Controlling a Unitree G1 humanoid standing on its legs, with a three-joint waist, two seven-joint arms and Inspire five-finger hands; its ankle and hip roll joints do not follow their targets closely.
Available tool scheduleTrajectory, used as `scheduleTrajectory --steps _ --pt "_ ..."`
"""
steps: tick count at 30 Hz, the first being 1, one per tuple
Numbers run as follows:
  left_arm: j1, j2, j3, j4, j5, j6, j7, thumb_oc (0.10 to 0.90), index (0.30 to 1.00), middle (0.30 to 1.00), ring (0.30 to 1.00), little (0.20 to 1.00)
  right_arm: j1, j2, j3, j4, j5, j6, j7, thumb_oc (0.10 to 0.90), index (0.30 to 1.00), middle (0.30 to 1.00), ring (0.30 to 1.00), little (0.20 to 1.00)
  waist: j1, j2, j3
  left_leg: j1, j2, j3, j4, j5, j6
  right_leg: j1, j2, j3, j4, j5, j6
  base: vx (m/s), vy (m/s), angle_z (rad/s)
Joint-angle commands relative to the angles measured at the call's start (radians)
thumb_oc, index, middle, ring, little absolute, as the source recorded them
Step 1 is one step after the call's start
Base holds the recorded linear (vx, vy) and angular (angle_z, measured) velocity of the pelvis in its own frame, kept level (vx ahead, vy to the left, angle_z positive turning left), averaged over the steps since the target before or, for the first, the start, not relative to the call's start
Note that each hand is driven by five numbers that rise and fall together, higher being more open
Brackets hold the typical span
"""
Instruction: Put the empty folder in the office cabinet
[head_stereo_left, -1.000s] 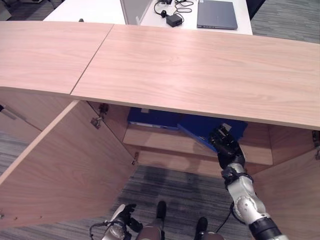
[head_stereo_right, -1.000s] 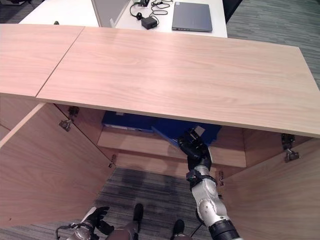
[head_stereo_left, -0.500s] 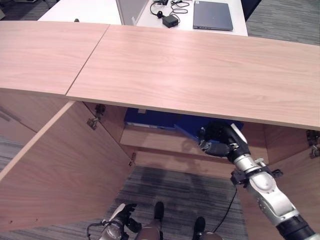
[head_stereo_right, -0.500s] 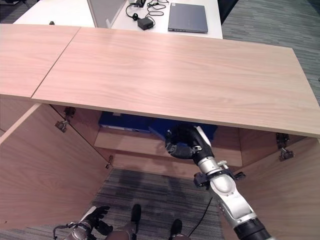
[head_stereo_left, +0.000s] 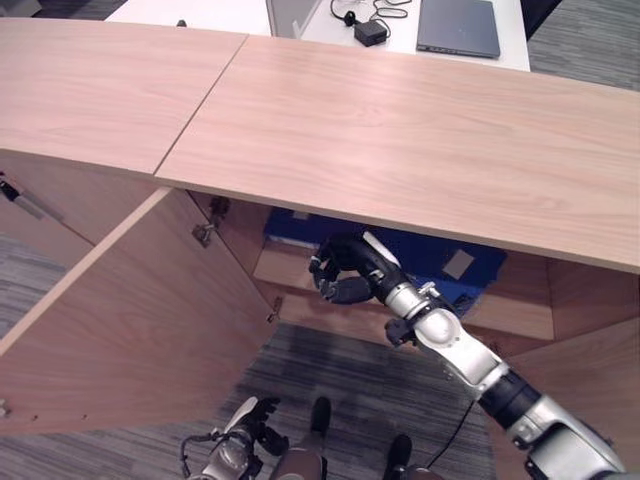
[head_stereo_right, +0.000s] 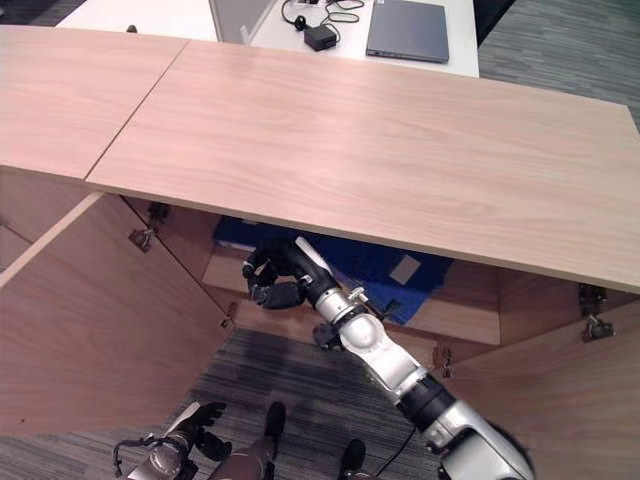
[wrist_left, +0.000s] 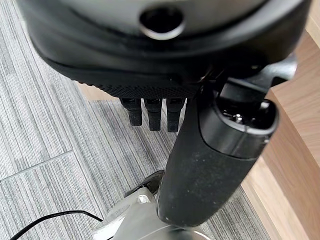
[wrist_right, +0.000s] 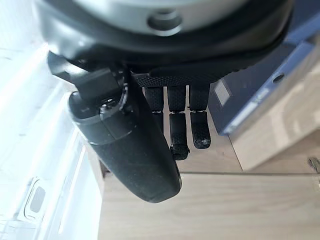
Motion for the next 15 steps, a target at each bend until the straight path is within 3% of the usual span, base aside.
scheduleTrajectory --steps 1,6,8,15 --pt "-0.042 0.009 -0.047 0.004 0.007 -0.032 0.021 0.800 0.900 0.900 0.900 0.900 -0.121 0.023 -0.012 -0.022 -0.032 -0.065 -0.056 0.400 0.300 0.300 0.300 0.300 0.028 -0.019 0.010 0.043 0.069 -0.019 0.002 -0.115 -0.056 -0.007 -0.102 0.044 0.075 -0.010 0.081 -0.01 0.004 0.08" --pt "-0.047 0.018 -0.057 -0.013 -0.016 -0.036 0.027 0.800 0.900 0.900 0.900 0.900 -0.160 0.016 -0.033 0.079 -0.095 -0.044 -0.102 0.400 0.300 0.300 0.300 0.300 0.041 -0.018 0.019 0.030 0.065 -0.027 0.005 -0.111 -0.054 -0.012 -0.104 0.037 0.077 -0.009 0.082 -0.01 0.003 0.06" --pt "-0.052 0.035 -0.057 -0.034 -0.040 -0.041 0.031 0.800 0.900 0.900 0.900 0.900 -0.194 -0.053 -0.072 0.128 -0.168 -0.026 -0.138 0.400 0.300 0.300 0.300 0.300 0.047 -0.019 0.031 0.016 0.064 -0.035 0.008 -0.109 -0.052 -0.021 -0.104 0.037 0.081 -0.010 0.082 -0.02 0.006 0.09" --pt "-0.058 0.051 -0.071 -0.057 -0.042 -0.045 0.025 0.800 0.900 0.900 0.900 0.900 -0.225 -0.112 -0.123 0.215 -0.207 -0.010 -0.178 0.400 0.300 0.300 0.300 0.300 0.057 -0.017 0.056 -0.003 0.060 -0.044 0.013 -0.103 -0.048 -0.037 -0.103 0.032 0.089 -0.011 0.080 -0.01 0.002 0.03"
